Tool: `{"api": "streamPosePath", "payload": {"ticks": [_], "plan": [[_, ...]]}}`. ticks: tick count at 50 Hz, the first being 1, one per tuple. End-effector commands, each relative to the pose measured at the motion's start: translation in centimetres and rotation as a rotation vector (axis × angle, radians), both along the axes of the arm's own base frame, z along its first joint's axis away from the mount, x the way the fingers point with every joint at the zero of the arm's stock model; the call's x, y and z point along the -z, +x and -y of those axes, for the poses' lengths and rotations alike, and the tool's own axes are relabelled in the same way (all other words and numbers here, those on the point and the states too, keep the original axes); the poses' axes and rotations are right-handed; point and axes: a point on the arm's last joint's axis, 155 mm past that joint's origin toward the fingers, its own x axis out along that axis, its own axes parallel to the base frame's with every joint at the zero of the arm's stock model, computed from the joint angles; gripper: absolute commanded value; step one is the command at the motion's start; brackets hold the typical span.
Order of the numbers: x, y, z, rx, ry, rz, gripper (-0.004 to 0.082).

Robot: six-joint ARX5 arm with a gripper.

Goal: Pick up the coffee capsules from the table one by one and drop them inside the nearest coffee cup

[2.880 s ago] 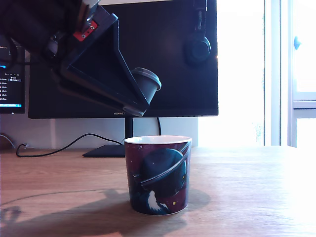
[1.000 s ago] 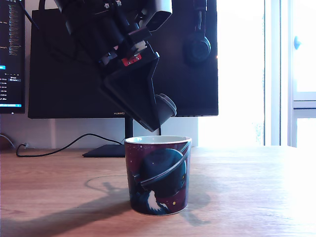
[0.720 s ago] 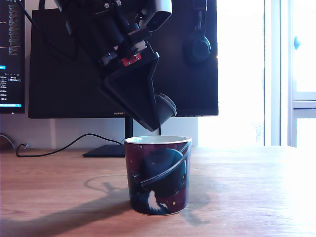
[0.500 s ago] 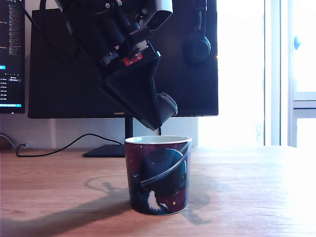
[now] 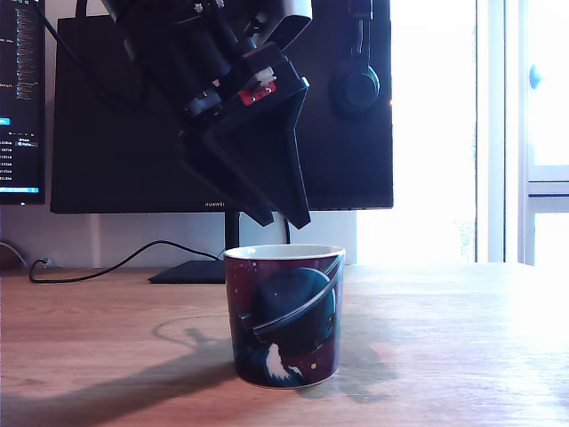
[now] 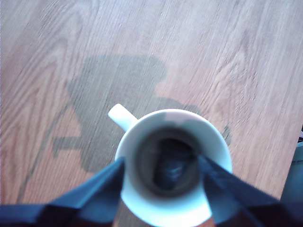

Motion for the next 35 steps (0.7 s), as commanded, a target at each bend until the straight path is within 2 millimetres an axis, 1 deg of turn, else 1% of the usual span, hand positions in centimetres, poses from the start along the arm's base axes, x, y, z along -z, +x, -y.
{"api": "streamPosePath", "payload": {"ticks": [1, 4, 5, 6, 7, 10, 15, 26, 35], "plan": [[-0.8, 0.1, 0.1, -0.001, -0.019, 0.01, 0.0234], [-1.5, 0.1, 0.2, 0.0, -0.034, 0.023, -0.0012], [-1.7, 0.1, 0.2, 0.0, -0.04, 0.029, -0.0035], [-2.0, 0.2, 0.2, 0.0, -0.049, 0.037, -0.0006], [-2.3, 0.3, 0.3, -0.001, -0.056, 0.043, -0.0002], [-3.1, 0.6, 0.3, -0.008, -0.077, 0.062, -0.0015], [-3.8, 1.0, -0.1, -0.026, -0.094, 0.074, -0.0016], [-3.9, 1.8, -1.1, -0.065, -0.097, 0.057, -0.0016], [-3.7, 1.2, -1.1, -0.062, -0.101, 0.023, -0.0016]]}}
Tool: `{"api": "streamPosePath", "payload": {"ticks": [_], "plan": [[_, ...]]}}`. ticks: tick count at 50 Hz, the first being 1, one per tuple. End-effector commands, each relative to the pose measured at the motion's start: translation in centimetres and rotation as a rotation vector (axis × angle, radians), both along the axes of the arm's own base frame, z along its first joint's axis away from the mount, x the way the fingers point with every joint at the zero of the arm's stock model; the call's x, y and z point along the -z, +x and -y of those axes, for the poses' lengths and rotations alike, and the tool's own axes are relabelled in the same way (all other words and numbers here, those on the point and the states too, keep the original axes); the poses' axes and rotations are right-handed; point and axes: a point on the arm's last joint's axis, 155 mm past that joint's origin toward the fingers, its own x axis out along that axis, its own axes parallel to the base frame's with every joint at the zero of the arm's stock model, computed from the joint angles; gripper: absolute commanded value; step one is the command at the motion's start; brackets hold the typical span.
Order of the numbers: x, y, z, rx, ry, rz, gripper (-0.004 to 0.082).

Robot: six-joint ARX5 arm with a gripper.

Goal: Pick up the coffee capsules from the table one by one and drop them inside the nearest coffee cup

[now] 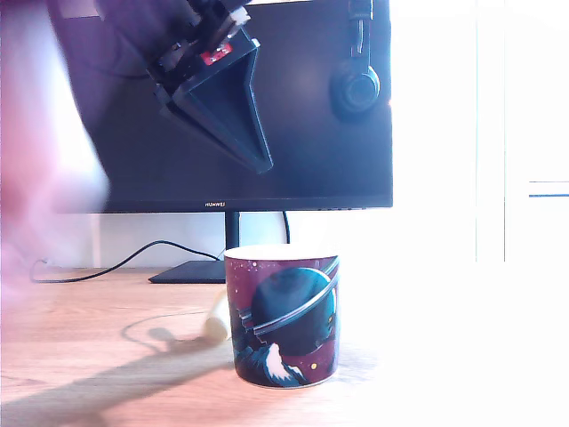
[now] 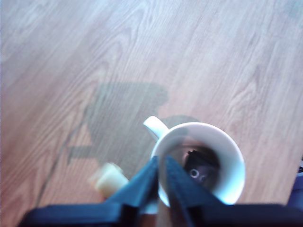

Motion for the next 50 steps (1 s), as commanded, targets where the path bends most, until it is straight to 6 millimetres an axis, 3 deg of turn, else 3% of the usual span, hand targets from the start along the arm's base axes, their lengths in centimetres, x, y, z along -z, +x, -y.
{"api": "streamPosePath", "payload": {"ticks": [1, 36, 50], "plan": [[0.2, -0.4, 0.2, 0.01, 0.003, -0.014, -0.0016], [-0.7, -1.4, 1.2, 0.047, -0.094, -0.022, -0.0019], [-0.1, -0.5, -2.2, -0.083, -0.181, 0.032, -0.0019]]}}
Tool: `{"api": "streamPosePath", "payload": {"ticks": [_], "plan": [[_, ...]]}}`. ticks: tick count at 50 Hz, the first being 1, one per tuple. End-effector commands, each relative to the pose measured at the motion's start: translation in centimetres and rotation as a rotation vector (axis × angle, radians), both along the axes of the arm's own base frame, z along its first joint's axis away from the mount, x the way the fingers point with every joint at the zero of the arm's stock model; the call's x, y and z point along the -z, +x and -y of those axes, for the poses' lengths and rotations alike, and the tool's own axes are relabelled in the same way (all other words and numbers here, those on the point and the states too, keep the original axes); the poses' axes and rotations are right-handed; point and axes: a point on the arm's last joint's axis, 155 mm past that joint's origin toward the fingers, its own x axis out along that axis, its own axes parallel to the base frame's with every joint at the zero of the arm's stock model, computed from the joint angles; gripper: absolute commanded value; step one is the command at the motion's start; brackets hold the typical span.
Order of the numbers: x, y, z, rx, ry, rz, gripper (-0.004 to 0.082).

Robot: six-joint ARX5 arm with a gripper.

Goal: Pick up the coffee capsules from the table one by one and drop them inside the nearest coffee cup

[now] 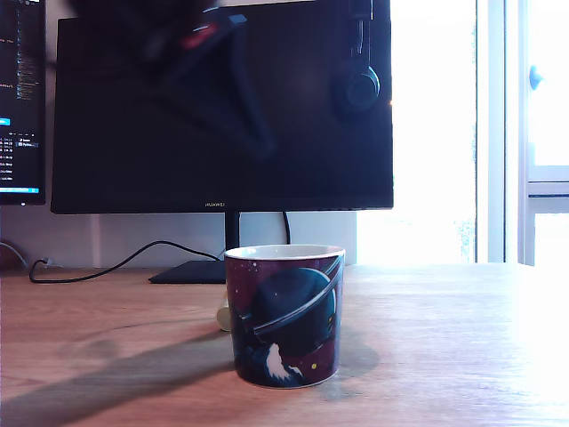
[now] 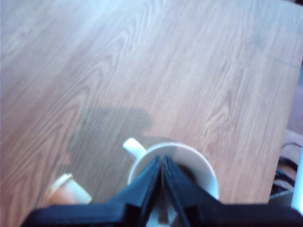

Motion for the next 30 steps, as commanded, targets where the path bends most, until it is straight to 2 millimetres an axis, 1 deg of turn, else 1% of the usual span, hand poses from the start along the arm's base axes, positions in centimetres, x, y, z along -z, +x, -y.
{"api": "streamPosePath", "payload": {"ticks": [1, 8, 14, 25, 30], "plan": [[0.3, 0.5, -1.3, -0.05, -0.02, 0.011, -0.0019], [0.1, 1.1, -3.7, -0.137, -0.07, 0.045, -0.0019], [0.4, 1.2, -5.5, -0.184, -0.083, 0.06, -0.0019], [1.7, 1.5, -7.6, -0.248, -0.079, 0.055, -0.0019], [1.7, 1.9, -8.0, -0.264, -0.077, 0.064, -0.0019]]}}
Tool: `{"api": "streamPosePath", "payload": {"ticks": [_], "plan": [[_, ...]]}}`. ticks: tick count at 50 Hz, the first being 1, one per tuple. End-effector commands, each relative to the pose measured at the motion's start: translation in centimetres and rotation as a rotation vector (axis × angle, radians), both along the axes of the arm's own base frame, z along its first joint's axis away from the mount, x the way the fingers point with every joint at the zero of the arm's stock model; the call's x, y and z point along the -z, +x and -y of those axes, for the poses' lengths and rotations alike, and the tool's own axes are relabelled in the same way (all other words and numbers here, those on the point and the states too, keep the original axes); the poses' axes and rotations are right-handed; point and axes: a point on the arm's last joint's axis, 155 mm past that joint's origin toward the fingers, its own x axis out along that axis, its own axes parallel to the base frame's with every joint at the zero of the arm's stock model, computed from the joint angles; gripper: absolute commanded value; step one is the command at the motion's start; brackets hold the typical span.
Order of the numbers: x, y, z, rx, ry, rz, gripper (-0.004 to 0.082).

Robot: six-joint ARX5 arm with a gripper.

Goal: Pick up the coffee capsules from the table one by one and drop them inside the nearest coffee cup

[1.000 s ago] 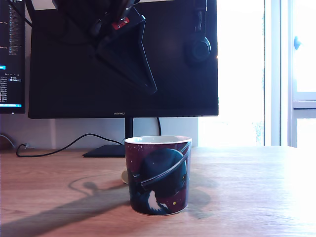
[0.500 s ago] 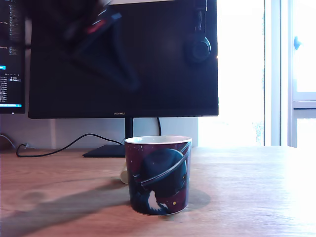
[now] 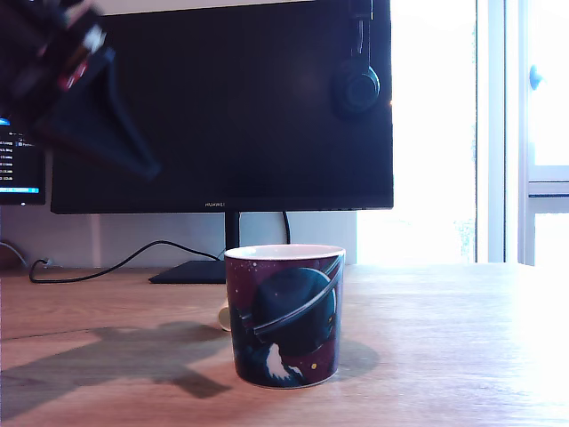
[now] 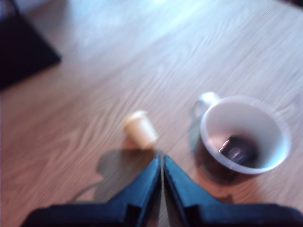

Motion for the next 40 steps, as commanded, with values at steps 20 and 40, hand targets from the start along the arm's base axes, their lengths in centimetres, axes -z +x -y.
{"api": "streamPosePath", "payload": {"ticks": [20, 40], "plan": [[-0.39, 0.56, -0.01, -0.012, -0.019, 0.031, -0.0019], [-0.69, 0.73, 0.48, 0.05, 0.008, 0.092, -0.0019]]}}
